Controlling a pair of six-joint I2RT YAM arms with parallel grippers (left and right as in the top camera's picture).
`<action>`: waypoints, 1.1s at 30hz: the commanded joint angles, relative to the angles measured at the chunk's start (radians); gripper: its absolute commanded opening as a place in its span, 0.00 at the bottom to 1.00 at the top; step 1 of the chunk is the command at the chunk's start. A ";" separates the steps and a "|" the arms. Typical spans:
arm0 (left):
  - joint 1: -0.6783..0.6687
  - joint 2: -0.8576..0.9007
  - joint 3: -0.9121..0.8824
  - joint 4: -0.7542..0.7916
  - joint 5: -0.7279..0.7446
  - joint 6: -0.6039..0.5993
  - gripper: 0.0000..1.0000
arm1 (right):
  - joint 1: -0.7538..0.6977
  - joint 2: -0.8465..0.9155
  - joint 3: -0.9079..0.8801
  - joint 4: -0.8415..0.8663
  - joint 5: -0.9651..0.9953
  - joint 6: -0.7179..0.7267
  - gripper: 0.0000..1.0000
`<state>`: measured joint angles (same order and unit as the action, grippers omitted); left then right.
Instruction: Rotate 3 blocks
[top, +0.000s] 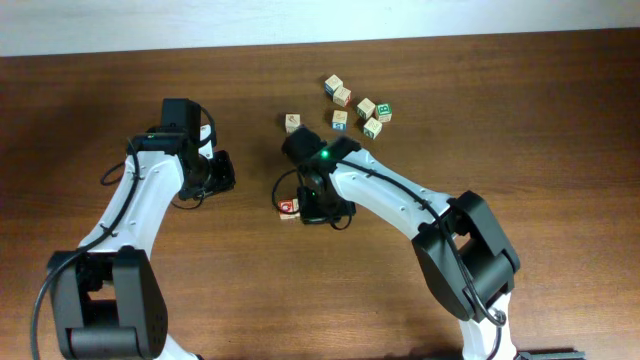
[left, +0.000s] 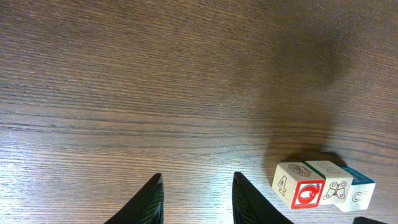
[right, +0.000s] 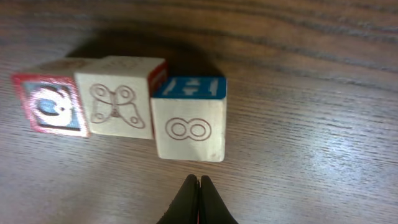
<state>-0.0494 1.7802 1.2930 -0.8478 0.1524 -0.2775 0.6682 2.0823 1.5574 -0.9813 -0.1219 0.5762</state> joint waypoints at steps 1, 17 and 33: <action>0.000 -0.013 -0.004 0.003 0.008 0.002 0.34 | -0.003 0.003 -0.016 0.009 -0.009 0.010 0.04; -0.001 -0.013 -0.004 0.002 0.008 0.002 0.33 | -0.009 0.043 -0.016 0.052 -0.025 0.008 0.04; -0.021 -0.013 -0.004 0.002 0.008 0.002 0.33 | -0.009 0.045 -0.016 0.081 -0.024 0.000 0.04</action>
<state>-0.0681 1.7802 1.2930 -0.8478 0.1528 -0.2775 0.6643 2.1178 1.5497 -0.9089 -0.1402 0.5758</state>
